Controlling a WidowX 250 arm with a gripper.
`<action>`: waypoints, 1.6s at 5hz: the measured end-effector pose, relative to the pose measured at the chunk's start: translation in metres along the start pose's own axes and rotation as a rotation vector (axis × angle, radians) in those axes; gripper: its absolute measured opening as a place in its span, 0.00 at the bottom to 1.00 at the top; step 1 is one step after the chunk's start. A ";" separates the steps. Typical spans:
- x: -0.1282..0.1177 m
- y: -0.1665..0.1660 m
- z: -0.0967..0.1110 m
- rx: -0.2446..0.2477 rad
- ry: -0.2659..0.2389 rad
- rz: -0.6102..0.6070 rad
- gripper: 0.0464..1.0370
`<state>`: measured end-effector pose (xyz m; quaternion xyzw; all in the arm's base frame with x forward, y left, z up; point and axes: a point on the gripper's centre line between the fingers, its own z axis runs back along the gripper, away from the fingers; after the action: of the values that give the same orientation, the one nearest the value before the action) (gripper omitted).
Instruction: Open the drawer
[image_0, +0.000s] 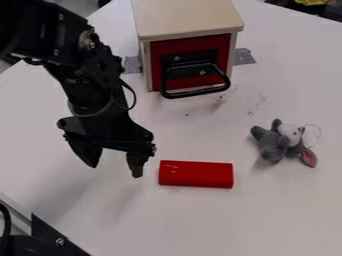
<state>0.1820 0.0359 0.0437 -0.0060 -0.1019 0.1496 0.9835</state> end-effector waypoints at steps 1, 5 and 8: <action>-0.003 0.000 -0.002 0.002 0.011 -0.002 0.96; 0.046 -0.020 -0.001 -0.014 -0.008 -0.529 0.96; 0.072 -0.049 -0.009 0.044 -0.055 -0.776 0.96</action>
<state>0.2651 0.0108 0.0508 0.0583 -0.1197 -0.2311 0.9638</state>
